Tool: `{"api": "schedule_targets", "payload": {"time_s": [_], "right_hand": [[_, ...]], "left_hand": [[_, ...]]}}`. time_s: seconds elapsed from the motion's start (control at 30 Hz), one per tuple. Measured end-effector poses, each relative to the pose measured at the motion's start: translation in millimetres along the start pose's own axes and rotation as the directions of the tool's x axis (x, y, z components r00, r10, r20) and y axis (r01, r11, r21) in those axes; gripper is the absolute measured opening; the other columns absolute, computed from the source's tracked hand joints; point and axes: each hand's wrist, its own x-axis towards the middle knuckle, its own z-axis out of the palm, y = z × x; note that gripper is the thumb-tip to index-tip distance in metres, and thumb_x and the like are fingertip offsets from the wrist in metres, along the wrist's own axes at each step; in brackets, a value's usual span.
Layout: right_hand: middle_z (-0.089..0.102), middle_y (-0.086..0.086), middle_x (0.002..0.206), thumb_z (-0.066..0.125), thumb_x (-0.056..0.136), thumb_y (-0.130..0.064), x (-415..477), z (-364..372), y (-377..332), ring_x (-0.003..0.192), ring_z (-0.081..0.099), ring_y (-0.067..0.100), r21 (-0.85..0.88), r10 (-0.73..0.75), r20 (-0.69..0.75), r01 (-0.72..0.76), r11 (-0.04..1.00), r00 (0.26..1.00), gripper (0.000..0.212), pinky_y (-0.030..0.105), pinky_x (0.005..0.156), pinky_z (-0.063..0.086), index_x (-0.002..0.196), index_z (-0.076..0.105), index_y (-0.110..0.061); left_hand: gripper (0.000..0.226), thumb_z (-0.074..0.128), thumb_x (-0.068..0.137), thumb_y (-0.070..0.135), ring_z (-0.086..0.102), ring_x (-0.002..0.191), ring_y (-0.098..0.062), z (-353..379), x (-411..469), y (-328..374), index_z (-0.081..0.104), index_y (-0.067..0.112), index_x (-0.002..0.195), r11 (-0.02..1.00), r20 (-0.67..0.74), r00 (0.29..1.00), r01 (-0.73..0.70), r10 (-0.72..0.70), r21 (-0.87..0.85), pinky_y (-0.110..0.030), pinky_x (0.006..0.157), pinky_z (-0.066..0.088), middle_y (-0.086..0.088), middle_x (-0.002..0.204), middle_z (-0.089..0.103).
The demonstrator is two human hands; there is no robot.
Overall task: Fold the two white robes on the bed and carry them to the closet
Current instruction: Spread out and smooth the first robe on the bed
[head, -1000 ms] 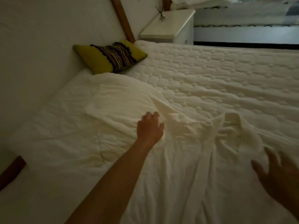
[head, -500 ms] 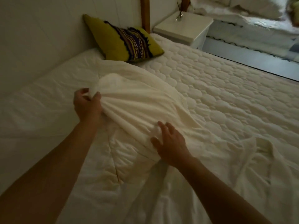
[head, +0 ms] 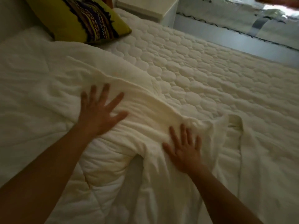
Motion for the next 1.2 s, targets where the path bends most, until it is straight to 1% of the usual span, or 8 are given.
{"api": "schedule_targets", "payload": {"time_s": [0.2,0.3,0.47,0.63,0.77,0.9,1.07,1.2], "right_hand": [[-0.012,0.007,0.167,0.009,0.093,-0.072,-41.7,-15.5,63.1,0.155,-0.009,0.023,0.061,-0.035,-0.004,0.036,0.998,0.999,0.073,0.041,0.125,-0.001,0.155,-0.011,-0.042],[-0.002,-0.001,0.168,0.026,0.102,-0.061,-88.4,-47.0,87.1,0.154,-0.007,0.011,0.257,-0.118,-0.175,0.161,0.953,0.978,0.063,0.031,0.125,0.0,0.158,0.004,-0.042],[-0.002,-0.002,0.168,0.022,0.1,-0.063,-176.1,-41.5,194.2,0.155,-0.005,0.013,0.29,0.124,-0.214,-0.058,0.955,0.969,0.063,0.037,0.126,0.008,0.156,-0.001,-0.046],[0.036,0.016,0.158,0.043,0.094,-0.057,-208.8,2.2,222.6,0.146,0.032,0.031,0.174,0.204,-0.094,-0.186,0.967,0.974,0.07,0.05,0.115,0.025,0.15,0.042,-0.015],[0.021,0.021,0.163,0.05,0.088,-0.063,-206.6,36.7,208.5,0.151,0.018,0.04,0.055,0.122,-0.028,-0.12,0.991,0.992,0.078,0.064,0.116,0.014,0.154,0.038,-0.022],[0.013,0.015,0.166,0.044,0.091,-0.069,-208.5,44.7,226.2,0.154,0.01,0.034,0.139,0.086,-0.038,-0.08,0.987,0.996,0.079,0.061,0.118,0.013,0.158,0.027,-0.03],[-0.042,0.004,0.156,0.016,0.093,-0.078,-197.4,47.7,245.6,0.143,-0.041,0.023,0.165,0.011,0.096,-0.027,0.986,0.995,0.078,0.053,0.115,-0.024,0.15,-0.024,-0.045],[-0.054,0.0,0.146,0.018,0.091,-0.078,-193.8,47.1,249.8,0.131,-0.054,0.021,0.149,-0.01,0.136,-0.011,0.989,0.991,0.079,0.046,0.104,-0.037,0.151,-0.023,-0.046]], "left_hand": [[0.074,0.01,0.076,0.094,-0.009,0.152,-0.041,11.0,24.7,2.8,-0.017,0.068,0.139,0.989,0.122,0.989,0.072,-0.087,0.127,-0.064,0.116,-0.006,0.002,0.167,-0.017],[0.075,0.031,0.085,0.078,-0.008,0.147,-0.052,12.7,41.4,37.0,0.021,0.047,0.153,0.977,0.06,0.992,0.094,-0.107,0.189,-0.074,0.113,0.001,-0.013,0.167,0.0],[0.068,0.044,0.087,0.051,0.056,0.119,-0.043,11.8,-50.8,258.0,0.051,0.007,0.138,0.954,-0.213,0.962,-0.214,0.169,-0.211,-0.056,0.095,0.047,-0.024,0.135,0.056],[0.072,0.057,0.088,0.054,0.056,0.112,-0.031,67.6,-146.4,380.7,0.038,0.021,0.15,0.925,0.2,0.965,-0.086,0.17,-0.371,-0.041,0.091,0.052,-0.011,0.129,0.049],[0.056,0.064,0.091,0.027,0.061,0.086,-0.026,81.3,-174.0,381.2,0.049,0.027,0.146,0.906,0.053,0.996,-0.048,0.077,-0.42,-0.039,0.073,0.057,-0.006,0.109,0.052],[0.057,0.058,0.095,0.028,0.062,0.109,-0.027,79.2,-217.5,381.4,0.043,0.028,0.15,0.869,0.138,0.99,0.074,-0.007,-0.488,-0.035,0.088,0.052,-0.006,0.127,0.058],[0.073,0.063,0.078,0.029,0.065,0.078,-0.019,97.2,-319.4,375.1,0.042,0.032,0.148,0.91,0.2,0.979,0.123,-0.045,-0.397,-0.024,0.065,0.054,0.001,0.097,0.06],[0.063,0.047,0.076,0.029,0.06,0.07,-0.028,100.4,-359.5,391.5,0.057,0.023,0.138,0.905,0.078,0.98,0.197,-0.181,-0.378,-0.034,0.06,0.056,-0.005,0.087,0.056]]}}
